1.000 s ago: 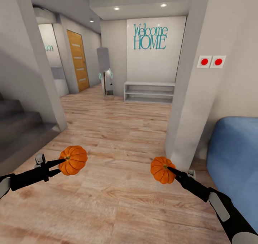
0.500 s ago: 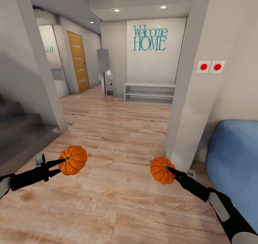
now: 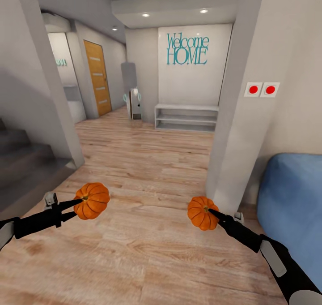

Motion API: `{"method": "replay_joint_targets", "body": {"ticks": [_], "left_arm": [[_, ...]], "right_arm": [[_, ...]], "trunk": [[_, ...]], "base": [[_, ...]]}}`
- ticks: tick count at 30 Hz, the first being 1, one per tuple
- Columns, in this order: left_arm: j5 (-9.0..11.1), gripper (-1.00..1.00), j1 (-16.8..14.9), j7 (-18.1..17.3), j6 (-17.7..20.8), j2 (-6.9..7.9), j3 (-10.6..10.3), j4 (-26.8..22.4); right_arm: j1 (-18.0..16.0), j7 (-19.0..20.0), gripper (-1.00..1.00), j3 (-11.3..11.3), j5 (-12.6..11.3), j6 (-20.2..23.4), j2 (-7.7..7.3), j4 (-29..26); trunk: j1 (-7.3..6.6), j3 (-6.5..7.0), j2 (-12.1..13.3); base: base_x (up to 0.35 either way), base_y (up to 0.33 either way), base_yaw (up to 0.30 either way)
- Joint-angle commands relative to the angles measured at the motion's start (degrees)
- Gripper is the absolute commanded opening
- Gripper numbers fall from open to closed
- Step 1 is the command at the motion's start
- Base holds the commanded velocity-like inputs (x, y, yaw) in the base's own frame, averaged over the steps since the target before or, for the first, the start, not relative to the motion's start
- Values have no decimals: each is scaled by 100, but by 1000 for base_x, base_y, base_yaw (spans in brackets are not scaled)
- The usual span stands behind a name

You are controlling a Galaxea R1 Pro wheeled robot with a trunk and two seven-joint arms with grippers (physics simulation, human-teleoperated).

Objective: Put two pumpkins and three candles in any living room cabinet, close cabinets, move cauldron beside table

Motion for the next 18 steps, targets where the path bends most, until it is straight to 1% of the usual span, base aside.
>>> {"method": "replay_joint_targets", "body": {"ticks": [1, 3, 7, 9, 13, 18], "left_arm": [[31, -100, -6, 80, 28, -1, -26, 4], [35, -100, -6, 412, 28, -17, -47, 4], [57, -100, -6, 1279, 28, -60, -70, -36], [54, -100, -6, 1603, 28, -82, -73, -49], [52, -100, -6, 2093, 15, -145, -81, -56], [49, -100, -6, 2627, -5, -289, -60, -65]], "right_arm": [[-3, -1, -100, -6, -24, 38, 0, 1], [-3, -11, -100, -6, -24, 38, -3, 1], [-3, -36, -100, -6, -45, 38, -4, 1], [-3, -48, -100, -6, -43, 37, -4, 1], [-3, -56, -100, -6, -46, 31, -6, 1], [-3, -64, -100, 1, -46, 34, 0, 1]], "trunk": [[-23, 13, 39], [-67, 49, 119], [-155, 121, 280], [-199, 156, 360], [-287, 228, 520], [-397, 318, 721]], "base": [[0, 0, 0], [0, 0, 0], [0, 0, 0], [0, 0, 0], [0, 0, 0], [0, 0, 0]]}}
